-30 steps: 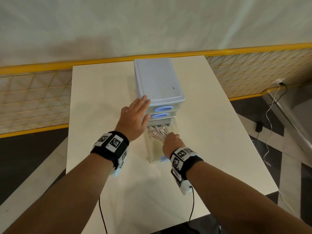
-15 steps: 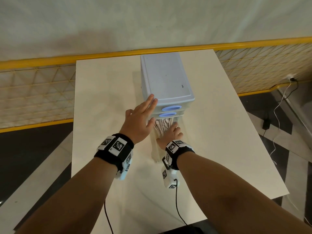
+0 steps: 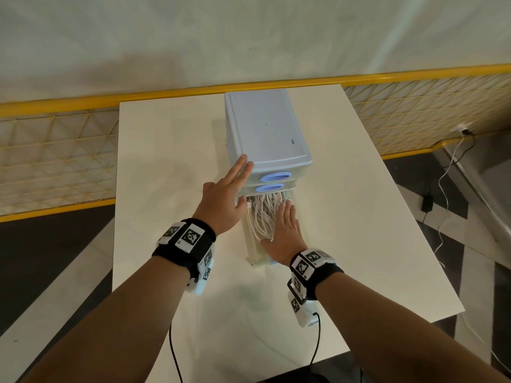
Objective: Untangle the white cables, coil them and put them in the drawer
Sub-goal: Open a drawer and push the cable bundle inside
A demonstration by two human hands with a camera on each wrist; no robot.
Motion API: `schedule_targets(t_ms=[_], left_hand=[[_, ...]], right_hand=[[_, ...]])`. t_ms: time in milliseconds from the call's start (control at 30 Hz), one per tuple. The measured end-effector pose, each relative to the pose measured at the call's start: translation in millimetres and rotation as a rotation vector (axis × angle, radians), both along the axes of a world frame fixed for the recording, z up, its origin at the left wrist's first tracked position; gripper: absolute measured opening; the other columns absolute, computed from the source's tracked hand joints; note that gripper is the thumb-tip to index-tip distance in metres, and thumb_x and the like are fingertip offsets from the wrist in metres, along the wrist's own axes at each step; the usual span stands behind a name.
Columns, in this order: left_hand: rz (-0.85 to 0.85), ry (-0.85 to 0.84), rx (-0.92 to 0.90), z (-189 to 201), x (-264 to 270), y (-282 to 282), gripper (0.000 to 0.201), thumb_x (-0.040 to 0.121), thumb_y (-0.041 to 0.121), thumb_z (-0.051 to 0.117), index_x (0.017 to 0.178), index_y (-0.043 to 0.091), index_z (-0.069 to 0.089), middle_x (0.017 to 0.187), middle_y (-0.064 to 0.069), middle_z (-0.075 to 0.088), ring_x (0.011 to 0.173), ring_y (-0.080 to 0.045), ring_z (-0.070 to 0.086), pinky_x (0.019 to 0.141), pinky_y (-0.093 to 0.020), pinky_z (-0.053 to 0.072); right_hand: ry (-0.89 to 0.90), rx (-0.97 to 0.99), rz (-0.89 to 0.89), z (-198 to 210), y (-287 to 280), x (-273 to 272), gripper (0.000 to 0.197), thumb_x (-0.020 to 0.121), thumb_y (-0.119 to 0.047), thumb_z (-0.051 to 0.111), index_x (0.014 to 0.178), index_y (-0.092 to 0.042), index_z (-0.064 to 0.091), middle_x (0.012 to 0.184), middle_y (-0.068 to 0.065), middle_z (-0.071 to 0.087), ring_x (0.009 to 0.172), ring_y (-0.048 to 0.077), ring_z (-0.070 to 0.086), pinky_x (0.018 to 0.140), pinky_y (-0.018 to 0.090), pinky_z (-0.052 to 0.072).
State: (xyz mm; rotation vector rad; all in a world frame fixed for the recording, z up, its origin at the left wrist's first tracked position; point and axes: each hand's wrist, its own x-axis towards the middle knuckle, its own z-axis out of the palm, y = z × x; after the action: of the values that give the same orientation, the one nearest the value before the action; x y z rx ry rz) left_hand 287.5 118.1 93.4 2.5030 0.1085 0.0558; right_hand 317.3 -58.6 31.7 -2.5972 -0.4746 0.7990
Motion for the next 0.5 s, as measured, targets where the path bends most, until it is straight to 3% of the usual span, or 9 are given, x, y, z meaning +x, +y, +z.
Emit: schedule_targets(t_ms=[100,200,367,500], left_hand=[[0.01,0.013,-0.033,0,0,-2,0.073,0.087,0.01,0.049,0.15,0.03,0.017,0.159,0.016,0.005,0.101,-0.012,0.058,0.089,-0.03,0.025],[0.025,0.031,-0.059,-1,0,-3,0.074,0.086,0.01,0.047,0.149,0.033,0.016,0.158,0.02,0.003,0.11,-0.009,0.055,0.092,-0.029,0.024],[0.031,0.053,-0.066,-1,0,-3,0.076,0.085,0.009,0.045,0.149,0.035,0.014,0.155,0.027,-0.001,0.113,-0.007,0.052,0.092,-0.027,0.023],[0.04,0.056,-0.097,1,-1,-5,0.077,0.084,0.007,0.046,0.149,0.034,0.016,0.154,0.028,0.001,0.106,-0.006,0.054,0.093,-0.027,0.023]], right_hand=[[0.028,0.021,0.008,-5,0,7,0.08,0.092,-0.034,0.04,0.145,0.0,-0.012,0.155,0.016,-0.018,0.143,0.028,-0.018,0.12,0.04,-0.003],[0.084,-0.018,0.007,-10,4,19,0.085,0.091,-0.044,0.04,0.145,-0.003,-0.012,0.155,0.014,-0.018,0.144,0.027,-0.016,0.12,0.04,-0.001],[0.178,-0.054,0.003,-4,11,37,0.108,0.08,-0.043,0.061,0.144,-0.003,-0.016,0.155,0.013,-0.021,0.144,0.026,-0.017,0.12,0.039,0.001],[0.166,0.091,-0.015,6,5,34,0.123,0.07,-0.033,0.075,0.144,-0.012,-0.021,0.154,0.009,-0.024,0.143,0.025,-0.02,0.119,0.042,0.004]])
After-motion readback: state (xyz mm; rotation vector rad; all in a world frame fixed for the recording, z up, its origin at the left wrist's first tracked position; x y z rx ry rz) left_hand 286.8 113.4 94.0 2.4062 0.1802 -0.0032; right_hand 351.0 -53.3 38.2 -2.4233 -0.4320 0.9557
